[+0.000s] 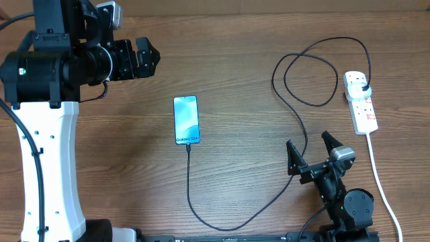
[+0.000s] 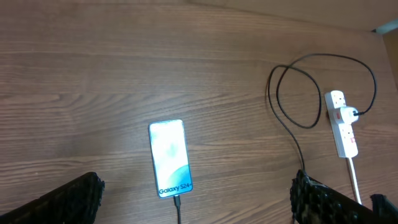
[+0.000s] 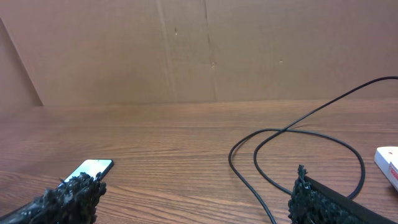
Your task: Plug charger to phone and switch on socket
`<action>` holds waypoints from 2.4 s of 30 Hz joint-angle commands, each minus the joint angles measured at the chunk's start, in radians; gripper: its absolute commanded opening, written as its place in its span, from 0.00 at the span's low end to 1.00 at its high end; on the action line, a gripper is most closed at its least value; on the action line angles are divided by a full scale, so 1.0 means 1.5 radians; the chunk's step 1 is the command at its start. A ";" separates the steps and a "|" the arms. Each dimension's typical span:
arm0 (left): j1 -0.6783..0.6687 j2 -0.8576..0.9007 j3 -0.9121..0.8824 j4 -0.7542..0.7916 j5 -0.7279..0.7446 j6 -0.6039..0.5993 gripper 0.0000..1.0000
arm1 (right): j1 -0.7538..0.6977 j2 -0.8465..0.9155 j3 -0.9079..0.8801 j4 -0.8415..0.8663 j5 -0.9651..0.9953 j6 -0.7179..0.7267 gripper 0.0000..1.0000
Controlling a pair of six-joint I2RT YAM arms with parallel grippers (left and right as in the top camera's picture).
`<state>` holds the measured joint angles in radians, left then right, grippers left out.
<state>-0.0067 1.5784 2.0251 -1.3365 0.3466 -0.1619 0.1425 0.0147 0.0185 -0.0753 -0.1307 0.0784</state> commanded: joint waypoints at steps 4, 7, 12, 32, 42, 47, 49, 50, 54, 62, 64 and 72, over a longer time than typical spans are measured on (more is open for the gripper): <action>-0.005 -0.098 -0.022 0.001 -0.011 0.001 0.99 | -0.005 -0.008 -0.007 0.002 0.001 -0.001 1.00; -0.005 -0.145 -0.076 0.001 -0.011 0.001 1.00 | -0.005 -0.008 -0.007 0.002 0.001 -0.001 1.00; -0.004 -0.240 -0.183 0.006 -0.063 0.005 0.99 | -0.005 -0.008 -0.007 0.002 0.001 -0.001 1.00; 0.065 -0.671 -0.759 0.428 -0.134 0.004 1.00 | -0.005 -0.008 -0.007 0.002 0.001 -0.001 1.00; 0.057 -0.837 -1.072 0.748 -0.129 0.003 1.00 | -0.005 -0.008 -0.007 0.002 0.001 -0.001 1.00; 0.045 -0.908 -1.182 0.885 -0.139 0.021 0.99 | -0.005 -0.008 -0.007 0.002 0.001 -0.001 1.00; 0.042 -0.941 -1.221 0.904 -0.139 0.063 1.00 | -0.005 -0.008 -0.007 0.002 0.001 -0.001 1.00; 0.042 -0.948 -1.229 0.906 -0.139 0.077 1.00 | -0.005 -0.008 -0.007 0.002 0.001 -0.001 1.00; 0.042 -0.980 -1.265 0.914 -0.167 0.125 1.00 | -0.005 -0.008 -0.007 0.002 0.001 -0.001 1.00; 0.041 -1.050 -1.321 0.915 -0.199 0.279 1.00 | -0.005 -0.008 -0.007 0.002 0.001 -0.001 1.00; 0.041 -1.050 -1.333 0.914 -0.199 0.303 1.00 | -0.005 -0.008 -0.007 0.002 0.001 -0.001 1.00; 0.041 -1.050 -1.347 0.840 -0.203 0.302 0.99 | -0.005 -0.008 -0.007 0.002 0.002 -0.001 1.00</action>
<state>0.0650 0.0151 0.0097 -0.0734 0.0608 0.2661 0.1417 0.0147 0.0185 -0.0757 -0.1307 0.0788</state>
